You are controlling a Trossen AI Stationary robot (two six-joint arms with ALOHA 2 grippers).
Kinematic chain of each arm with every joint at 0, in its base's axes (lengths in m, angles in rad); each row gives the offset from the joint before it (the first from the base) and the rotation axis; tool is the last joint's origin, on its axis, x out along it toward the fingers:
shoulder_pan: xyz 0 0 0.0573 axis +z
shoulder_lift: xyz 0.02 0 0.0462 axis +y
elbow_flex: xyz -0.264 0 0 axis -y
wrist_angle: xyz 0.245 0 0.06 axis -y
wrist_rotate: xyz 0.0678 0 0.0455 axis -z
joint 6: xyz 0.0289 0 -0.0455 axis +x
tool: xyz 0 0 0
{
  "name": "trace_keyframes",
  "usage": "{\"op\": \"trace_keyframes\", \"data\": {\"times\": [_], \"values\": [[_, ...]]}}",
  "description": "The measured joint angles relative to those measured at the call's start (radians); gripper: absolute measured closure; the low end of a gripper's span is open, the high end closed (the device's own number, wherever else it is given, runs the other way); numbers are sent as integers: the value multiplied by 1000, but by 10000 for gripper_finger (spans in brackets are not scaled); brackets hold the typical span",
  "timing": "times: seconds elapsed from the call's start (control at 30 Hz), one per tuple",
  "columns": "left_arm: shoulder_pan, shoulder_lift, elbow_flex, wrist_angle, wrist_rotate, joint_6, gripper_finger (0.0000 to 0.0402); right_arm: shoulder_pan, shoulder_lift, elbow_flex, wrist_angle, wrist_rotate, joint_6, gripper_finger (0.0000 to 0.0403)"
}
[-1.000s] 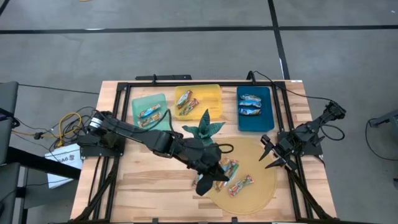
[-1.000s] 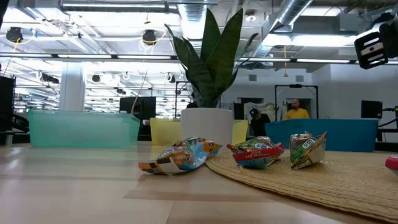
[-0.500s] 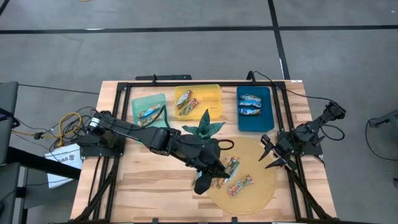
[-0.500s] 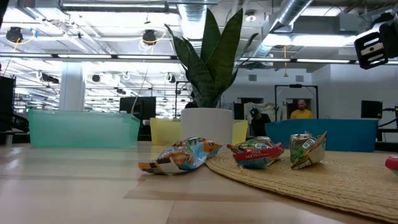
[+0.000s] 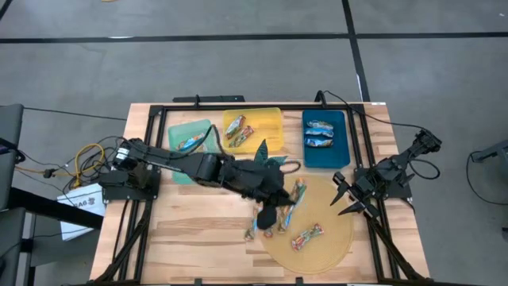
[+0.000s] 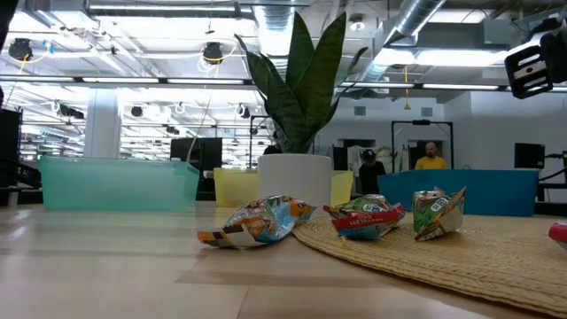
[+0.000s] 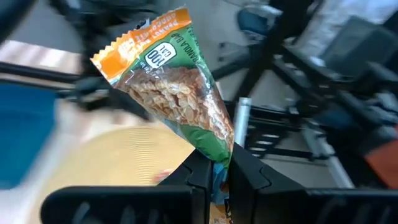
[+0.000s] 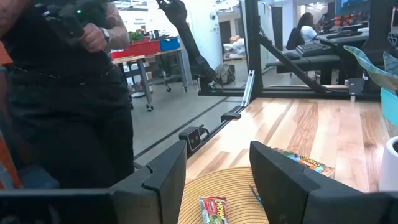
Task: Pick and place Granola Bars by type
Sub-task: Put the orange granola bar into the green bin
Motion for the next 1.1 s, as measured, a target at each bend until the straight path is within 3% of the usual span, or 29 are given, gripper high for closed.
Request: {"op": "trace_keyframes", "data": {"times": [0.7, 0.83, 1.1], "values": [[387, -78, -1, -236, -240, 170, 381, 0, 0, 0, -1, 0, 0, 234], [428, -110, -1, -304, -303, 208, 381, 0, 0, 0, -1, 0, 0, 234], [447, -126, -1, -356, -308, 213, 381, 0, 0, 0, -1, 0, 0, 234]]}}
